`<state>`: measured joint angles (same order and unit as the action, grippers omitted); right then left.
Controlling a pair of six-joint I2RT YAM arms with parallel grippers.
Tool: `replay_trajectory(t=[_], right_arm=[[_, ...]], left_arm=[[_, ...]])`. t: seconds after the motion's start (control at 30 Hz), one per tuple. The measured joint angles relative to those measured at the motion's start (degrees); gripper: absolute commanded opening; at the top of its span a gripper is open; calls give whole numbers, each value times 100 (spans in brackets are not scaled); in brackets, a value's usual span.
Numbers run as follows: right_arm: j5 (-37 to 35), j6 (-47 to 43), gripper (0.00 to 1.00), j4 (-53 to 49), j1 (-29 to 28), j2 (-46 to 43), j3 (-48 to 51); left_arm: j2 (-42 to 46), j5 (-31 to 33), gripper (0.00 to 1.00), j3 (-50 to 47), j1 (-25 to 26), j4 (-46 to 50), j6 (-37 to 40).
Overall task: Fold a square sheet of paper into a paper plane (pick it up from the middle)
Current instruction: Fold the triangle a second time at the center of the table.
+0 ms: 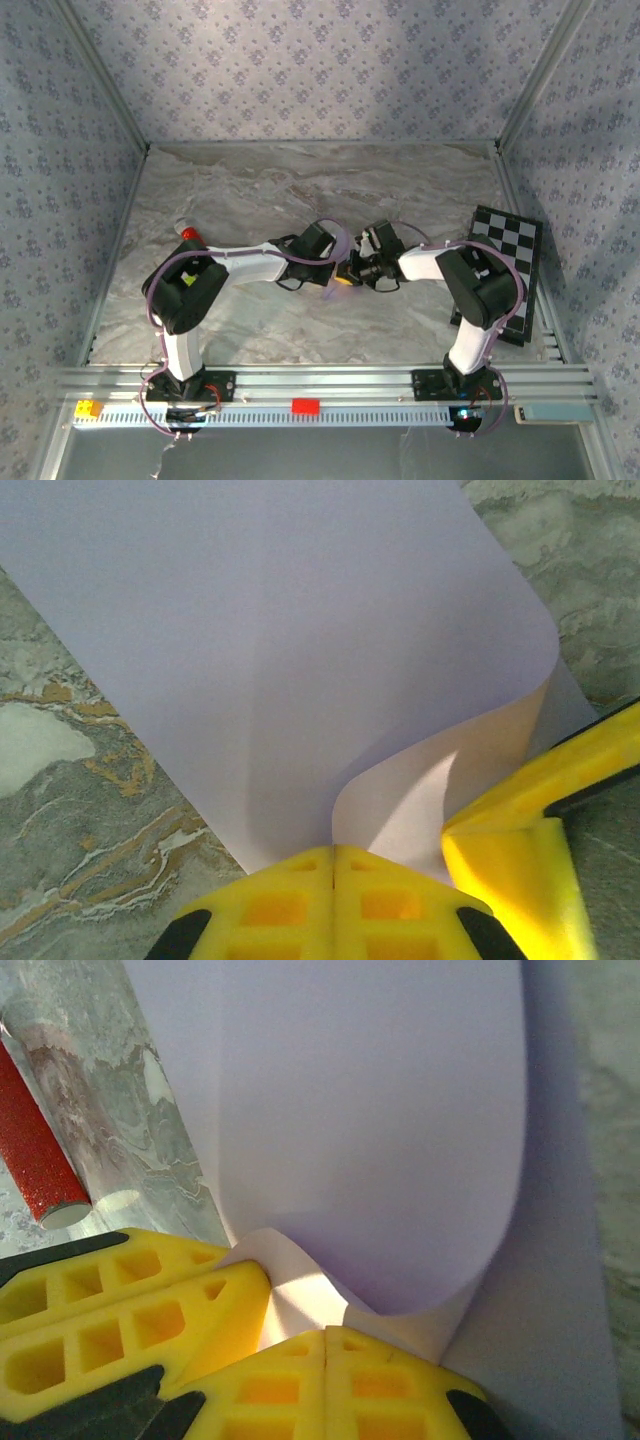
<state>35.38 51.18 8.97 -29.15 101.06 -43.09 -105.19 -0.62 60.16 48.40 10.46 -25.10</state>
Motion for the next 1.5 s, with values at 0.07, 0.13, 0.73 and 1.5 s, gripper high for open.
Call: replay_trajectory(t=[0.07,0.13,0.73,1.5], right_arm=[[-2,-22,0,-149,28,-61,-76],[-7,-66,0,-267,72,-92,-232],[-361,-153,0,-365,341,85,-282],[-758,-450,0,-1080,553,-20,-614]], left_arm=[[0,0,0,-7,2,-7,0],[0,0,0,-9,0,-13,0],[0,-13,0,-13,0,-37,4],[0,-15,0,-15,2,-39,22]])
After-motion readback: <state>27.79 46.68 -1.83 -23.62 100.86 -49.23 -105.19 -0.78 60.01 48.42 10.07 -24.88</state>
